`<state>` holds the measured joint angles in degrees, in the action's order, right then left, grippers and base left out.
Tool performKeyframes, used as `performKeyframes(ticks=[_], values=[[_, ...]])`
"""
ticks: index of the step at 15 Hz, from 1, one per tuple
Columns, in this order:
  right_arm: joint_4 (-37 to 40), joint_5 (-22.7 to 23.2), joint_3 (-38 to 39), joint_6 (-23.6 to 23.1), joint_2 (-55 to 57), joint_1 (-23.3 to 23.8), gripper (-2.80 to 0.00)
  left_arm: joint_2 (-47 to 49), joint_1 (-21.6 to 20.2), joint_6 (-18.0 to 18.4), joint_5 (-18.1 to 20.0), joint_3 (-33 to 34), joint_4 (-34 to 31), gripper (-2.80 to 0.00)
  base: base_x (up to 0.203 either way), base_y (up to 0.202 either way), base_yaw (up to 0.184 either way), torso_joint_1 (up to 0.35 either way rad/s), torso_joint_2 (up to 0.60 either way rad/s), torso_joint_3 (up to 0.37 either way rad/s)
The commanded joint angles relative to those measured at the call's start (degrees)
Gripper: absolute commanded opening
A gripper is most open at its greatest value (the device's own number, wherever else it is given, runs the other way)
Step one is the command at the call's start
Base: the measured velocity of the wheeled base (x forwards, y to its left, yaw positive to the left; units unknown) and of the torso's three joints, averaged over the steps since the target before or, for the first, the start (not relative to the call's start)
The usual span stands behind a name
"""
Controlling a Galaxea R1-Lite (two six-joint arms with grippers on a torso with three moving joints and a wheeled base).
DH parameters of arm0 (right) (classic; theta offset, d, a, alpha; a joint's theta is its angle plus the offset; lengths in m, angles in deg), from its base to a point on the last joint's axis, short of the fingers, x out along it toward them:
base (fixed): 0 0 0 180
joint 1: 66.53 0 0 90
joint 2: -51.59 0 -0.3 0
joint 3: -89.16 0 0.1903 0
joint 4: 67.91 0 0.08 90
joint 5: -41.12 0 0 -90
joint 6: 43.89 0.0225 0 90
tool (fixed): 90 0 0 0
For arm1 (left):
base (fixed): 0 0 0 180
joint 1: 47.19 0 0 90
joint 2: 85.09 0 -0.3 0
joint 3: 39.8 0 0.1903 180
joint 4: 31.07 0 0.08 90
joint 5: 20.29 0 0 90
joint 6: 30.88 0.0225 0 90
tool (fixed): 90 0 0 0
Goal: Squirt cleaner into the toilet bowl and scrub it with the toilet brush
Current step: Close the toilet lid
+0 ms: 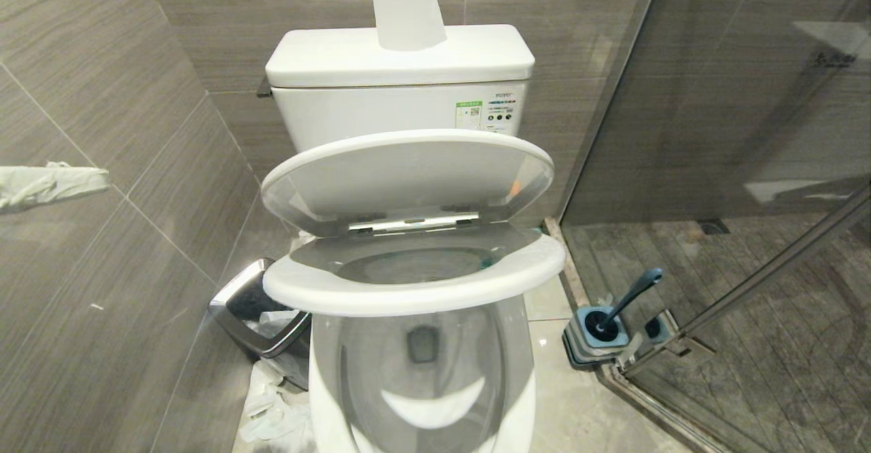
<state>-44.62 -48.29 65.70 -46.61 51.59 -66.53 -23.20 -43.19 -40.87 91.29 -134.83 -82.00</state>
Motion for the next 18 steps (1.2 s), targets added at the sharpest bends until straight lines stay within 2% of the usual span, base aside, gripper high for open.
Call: performKeyframes(ticks=[1, 6, 8, 10, 11, 13, 15, 18], values=[[0.0, 0.0, 0.0, 0.0, 0.1, 0.0, -2.8, 2.8, 1.3, 0.1, 0.1, -0.8, -0.1, -2.8, 0.0, 0.0, 0.0, 0.0, 0.0, 0.0], [0.0, 0.0, 0.0, -0.1, 0.1, 0.0, -2.8, 16.4, 5.3, 2.7, 0.1, -13.8, 0.0, -2.8, 0.0, 0.0, 0.0, 0.0, 0.0, 0.0], [0.0, 0.0, 0.0, -0.1, 0.1, 0.0, -2.8, 23.3, 6.9, 6.0, 0.1, -17.6, 1.8, -2.8, 0.0, 0.0, 0.0, 0.0, 0.0, 0.0], [0.0, 0.0, 0.0, -0.1, 0.1, 0.0, -2.8, 29.2, 8.4, 9.7, 0.2, -18.7, 5.0, -2.8, 0.0, 0.0, 0.0, 0.0, 0.0, 0.0], [0.0, 0.0, 0.0, -0.1, 0.1, 0.0, -2.8, 31.5, 9.5, 10.5, 0.3, -18.8, 5.9, -2.8, 0.0, 0.0, 0.0, 0.0, 0.0, 0.0], [0.0, 0.0, 0.0, -0.1, 0.1, 0.0, -2.8, 34.7, 12.0, 10.1, 0.6, -18.7, 6.3, -2.8, 0.0, 0.0, 0.0, 0.0, 0.0, 0.0], [0.0, 0.0, 0.0, 0.0, 0.1, 0.0, -2.8, 36.4, 13.8, 6.6, 0.7, -17.6, 5.9, -2.8, 0.0, 0.0, 0.0, 0.0, 0.0, 0.0], [0.0, 0.0, 0.0, 0.0, 0.1, 0.0, -2.8, 36.3, 14.6, 5.0, 2.4, -12.2, 2.8, -2.8, 0.0, 0.0, 0.0, 0.0, 0.0, 0.0]])
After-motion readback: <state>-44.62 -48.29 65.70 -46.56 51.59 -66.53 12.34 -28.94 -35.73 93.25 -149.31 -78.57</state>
